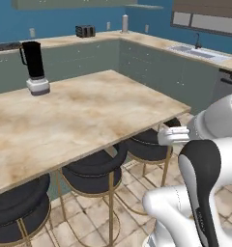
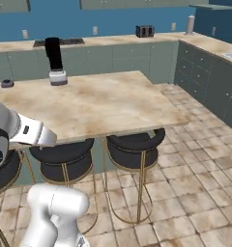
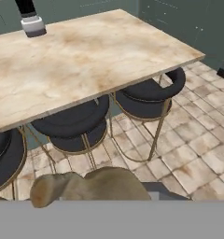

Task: Grab the onion and garlic from the fridge, place them in the blender, close the lid, and turn on the blender to create a marinade.

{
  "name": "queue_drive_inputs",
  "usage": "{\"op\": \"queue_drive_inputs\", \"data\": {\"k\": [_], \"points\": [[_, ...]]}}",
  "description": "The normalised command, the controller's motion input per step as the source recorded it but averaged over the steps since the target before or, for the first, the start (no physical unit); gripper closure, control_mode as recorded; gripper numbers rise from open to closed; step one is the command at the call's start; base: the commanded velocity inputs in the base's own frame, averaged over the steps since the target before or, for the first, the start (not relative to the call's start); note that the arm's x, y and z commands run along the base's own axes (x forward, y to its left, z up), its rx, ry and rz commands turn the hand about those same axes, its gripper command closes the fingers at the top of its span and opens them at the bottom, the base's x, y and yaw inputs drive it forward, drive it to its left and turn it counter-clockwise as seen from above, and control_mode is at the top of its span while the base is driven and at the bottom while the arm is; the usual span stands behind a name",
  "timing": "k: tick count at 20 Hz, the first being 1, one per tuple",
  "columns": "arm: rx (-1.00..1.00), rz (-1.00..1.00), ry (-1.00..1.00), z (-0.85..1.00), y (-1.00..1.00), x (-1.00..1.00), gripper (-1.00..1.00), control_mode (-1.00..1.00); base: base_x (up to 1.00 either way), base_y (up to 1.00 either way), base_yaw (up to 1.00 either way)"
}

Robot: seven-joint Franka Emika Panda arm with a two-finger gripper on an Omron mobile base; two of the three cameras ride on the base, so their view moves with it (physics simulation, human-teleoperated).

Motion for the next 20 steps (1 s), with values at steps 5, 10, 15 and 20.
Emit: {"op": "queue_drive_inputs", "data": {"k": [5, 10, 15, 20], "points": [[0.0, 0.0, 0.0, 0.0, 0.0, 0.0, 1.0, 1.0, 0.0, -1.0, -0.03], [0.0, 0.0, 0.0, 0.0, 0.0, 0.0, 1.0, 1.0, 0.13, -1.0, -0.03], [0.0, 0.0, 0.0, 0.0, 0.0, 0.0, 1.0, 1.0, 0.33, -1.0, -0.01], [0.0, 0.0, 0.0, 0.0, 0.0, 0.0, 1.0, 1.0, 0.61, -0.87, 0.0]]}}
